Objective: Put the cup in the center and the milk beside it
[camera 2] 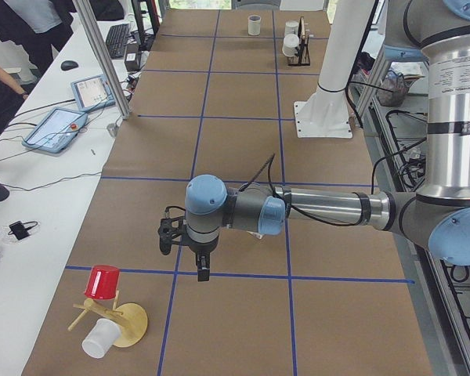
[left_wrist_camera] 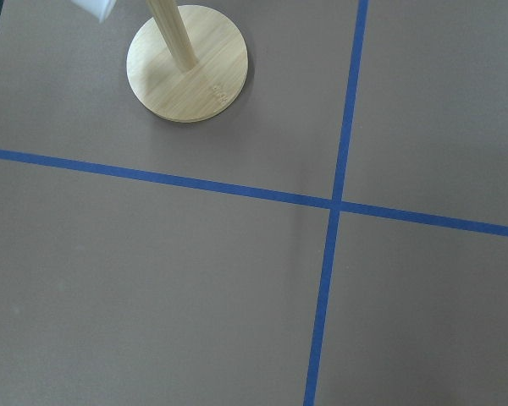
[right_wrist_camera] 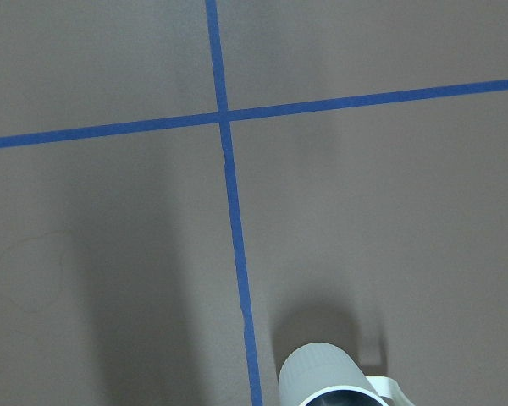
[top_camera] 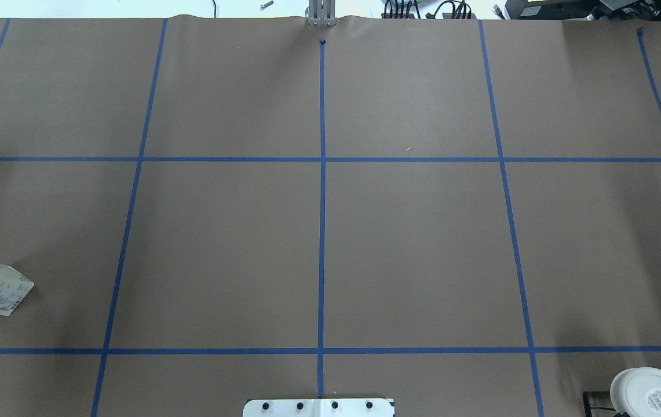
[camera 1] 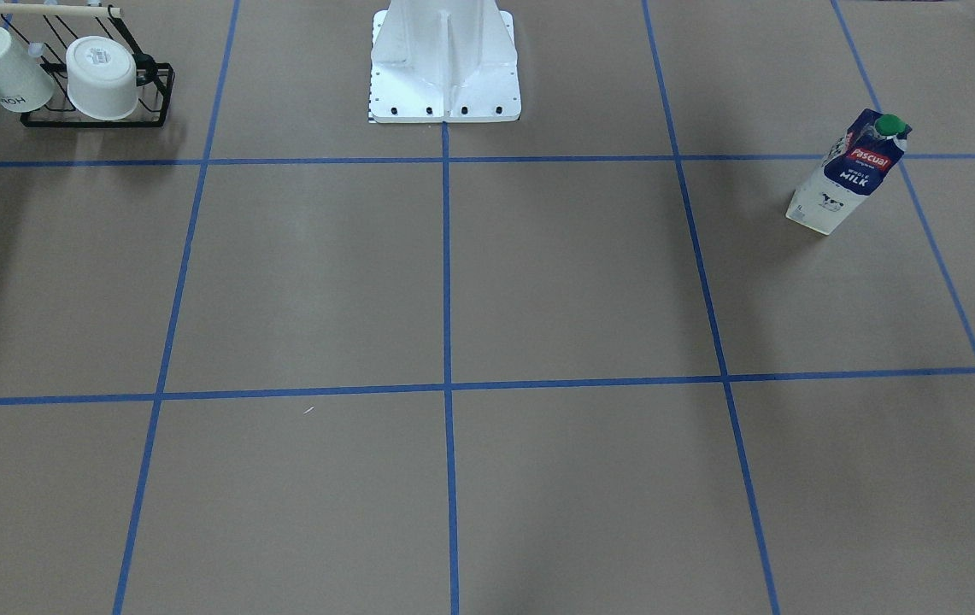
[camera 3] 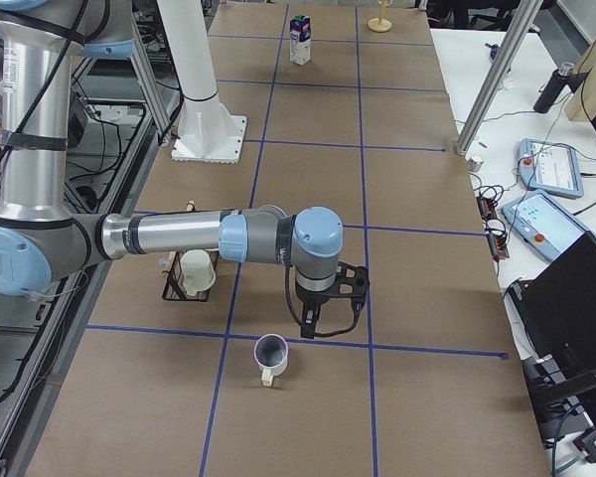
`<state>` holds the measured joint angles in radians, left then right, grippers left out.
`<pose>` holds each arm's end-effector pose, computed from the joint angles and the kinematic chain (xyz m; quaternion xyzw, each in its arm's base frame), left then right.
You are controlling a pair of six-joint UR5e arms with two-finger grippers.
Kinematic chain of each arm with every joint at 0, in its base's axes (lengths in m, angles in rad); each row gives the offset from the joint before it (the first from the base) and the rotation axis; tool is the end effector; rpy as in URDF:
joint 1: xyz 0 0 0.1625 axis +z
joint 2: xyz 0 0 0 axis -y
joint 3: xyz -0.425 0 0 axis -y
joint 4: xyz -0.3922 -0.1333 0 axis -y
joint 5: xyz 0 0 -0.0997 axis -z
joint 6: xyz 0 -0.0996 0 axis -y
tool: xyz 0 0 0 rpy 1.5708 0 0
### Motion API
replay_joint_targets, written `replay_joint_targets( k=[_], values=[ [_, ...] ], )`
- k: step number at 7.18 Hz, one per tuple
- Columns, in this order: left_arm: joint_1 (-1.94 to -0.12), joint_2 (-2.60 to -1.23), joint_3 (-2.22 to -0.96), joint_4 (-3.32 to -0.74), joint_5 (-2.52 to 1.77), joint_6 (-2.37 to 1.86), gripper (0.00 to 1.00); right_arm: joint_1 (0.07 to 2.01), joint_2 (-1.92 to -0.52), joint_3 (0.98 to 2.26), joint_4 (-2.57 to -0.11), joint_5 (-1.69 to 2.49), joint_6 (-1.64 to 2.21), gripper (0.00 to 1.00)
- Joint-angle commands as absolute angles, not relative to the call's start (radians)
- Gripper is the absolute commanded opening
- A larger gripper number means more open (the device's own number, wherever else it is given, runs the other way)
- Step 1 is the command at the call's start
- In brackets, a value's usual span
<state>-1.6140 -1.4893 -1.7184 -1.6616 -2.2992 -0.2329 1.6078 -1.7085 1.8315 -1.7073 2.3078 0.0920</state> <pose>-0.0871 -0.4635 0.6180 0.0393 0.3604 -0.1005 0.9265 0.0822 -0.4268 0.6104 -0.0162 -0.3599 0.0626 0.9308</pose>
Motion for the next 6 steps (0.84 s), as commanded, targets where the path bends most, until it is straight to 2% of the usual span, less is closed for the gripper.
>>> replay_joint_targets(
  k=[1,6],
  values=[
    [-1.614,-1.489,-1.729,-1.666,-2.299,-0.236,0.98,1.608,-1.710,1.833,-1.701,2.319,0.095,1.00],
    [-1.612,-1.476,-1.720,-1.670,-2.309,-0.238,0.98,1.605,-1.710,1.806,-1.701,2.312,0.095,1.00]
  ],
)
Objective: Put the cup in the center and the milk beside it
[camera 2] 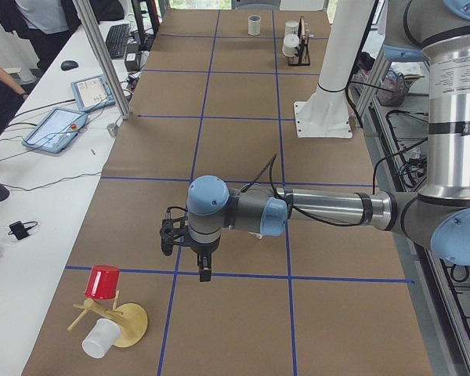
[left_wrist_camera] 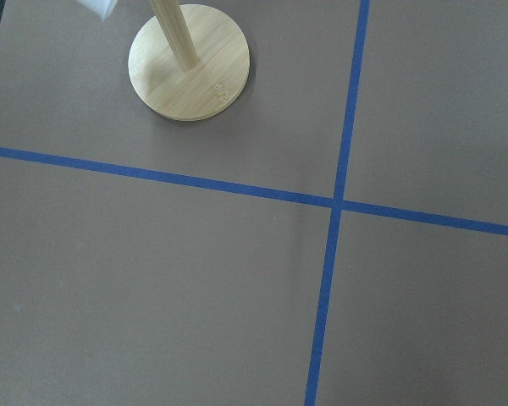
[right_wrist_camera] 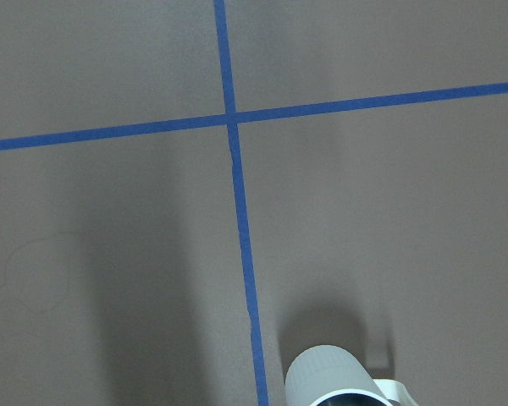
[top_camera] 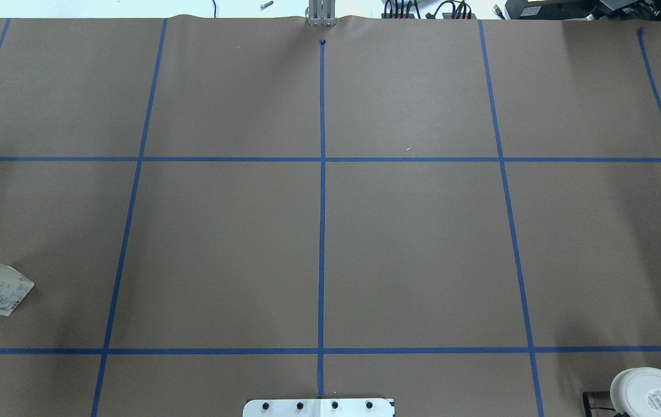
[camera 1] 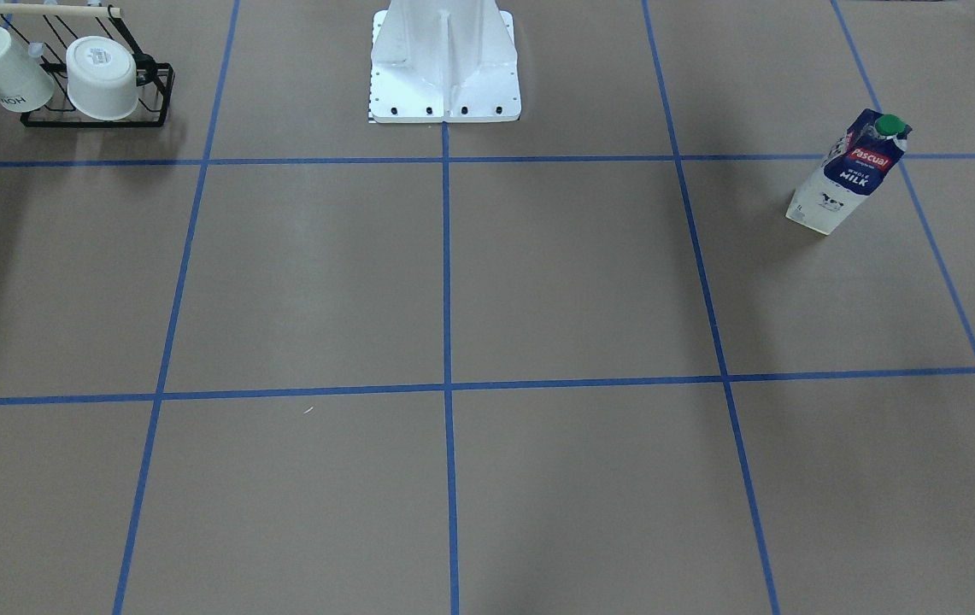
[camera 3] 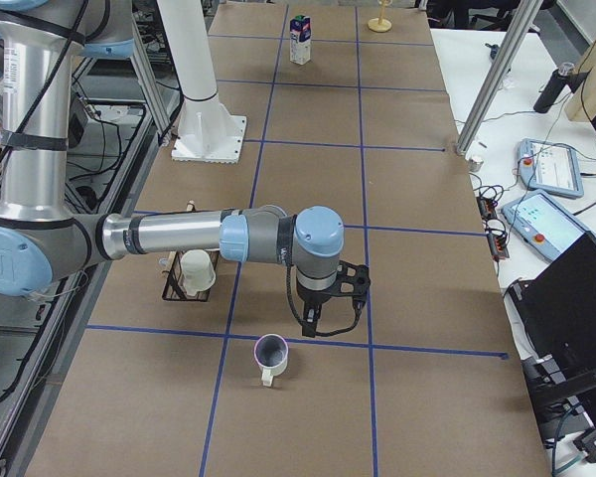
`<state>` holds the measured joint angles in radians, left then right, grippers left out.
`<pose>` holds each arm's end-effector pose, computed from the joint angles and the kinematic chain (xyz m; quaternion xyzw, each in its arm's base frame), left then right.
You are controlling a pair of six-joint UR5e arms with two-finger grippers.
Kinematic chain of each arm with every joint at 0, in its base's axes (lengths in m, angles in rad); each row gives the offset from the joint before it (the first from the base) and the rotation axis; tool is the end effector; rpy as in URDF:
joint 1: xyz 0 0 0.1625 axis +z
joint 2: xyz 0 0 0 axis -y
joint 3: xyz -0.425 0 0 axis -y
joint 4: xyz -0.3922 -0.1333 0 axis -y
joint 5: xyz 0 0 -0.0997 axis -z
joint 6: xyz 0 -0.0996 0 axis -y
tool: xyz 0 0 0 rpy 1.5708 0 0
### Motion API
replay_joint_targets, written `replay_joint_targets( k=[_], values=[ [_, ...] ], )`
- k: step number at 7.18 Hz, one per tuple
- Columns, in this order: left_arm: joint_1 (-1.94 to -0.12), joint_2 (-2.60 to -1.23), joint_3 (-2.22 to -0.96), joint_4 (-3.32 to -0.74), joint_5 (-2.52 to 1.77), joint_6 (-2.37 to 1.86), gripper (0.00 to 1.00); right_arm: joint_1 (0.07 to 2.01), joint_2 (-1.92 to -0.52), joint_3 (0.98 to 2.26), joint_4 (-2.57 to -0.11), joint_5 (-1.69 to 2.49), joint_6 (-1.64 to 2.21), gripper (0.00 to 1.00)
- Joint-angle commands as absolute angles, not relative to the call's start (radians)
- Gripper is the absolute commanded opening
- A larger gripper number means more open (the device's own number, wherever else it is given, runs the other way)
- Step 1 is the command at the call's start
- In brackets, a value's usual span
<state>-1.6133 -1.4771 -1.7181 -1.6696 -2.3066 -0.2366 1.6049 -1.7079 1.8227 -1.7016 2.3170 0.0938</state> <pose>-0.0860 -0.4584 0.6225 0.0360 0.3638 -0.1023 0.9251 0.0803 -0.4276 0.6133 -0.0183 -0.3641 0.0624 0.9291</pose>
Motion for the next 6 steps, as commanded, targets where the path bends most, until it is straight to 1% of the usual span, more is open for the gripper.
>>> replay_joint_targets(
  k=[1,6],
  values=[
    [-1.612,-1.474,-1.723,-1.672,-2.310,-0.236,0.98,1.605,-1.712,1.793,-1.698,2.313,0.089,1.00],
    [-1.612,-1.488,-1.720,-1.674,-2.310,-0.227,0.98,1.600,-1.704,1.778,-1.675,2.330,0.097,1.00]
  ],
)
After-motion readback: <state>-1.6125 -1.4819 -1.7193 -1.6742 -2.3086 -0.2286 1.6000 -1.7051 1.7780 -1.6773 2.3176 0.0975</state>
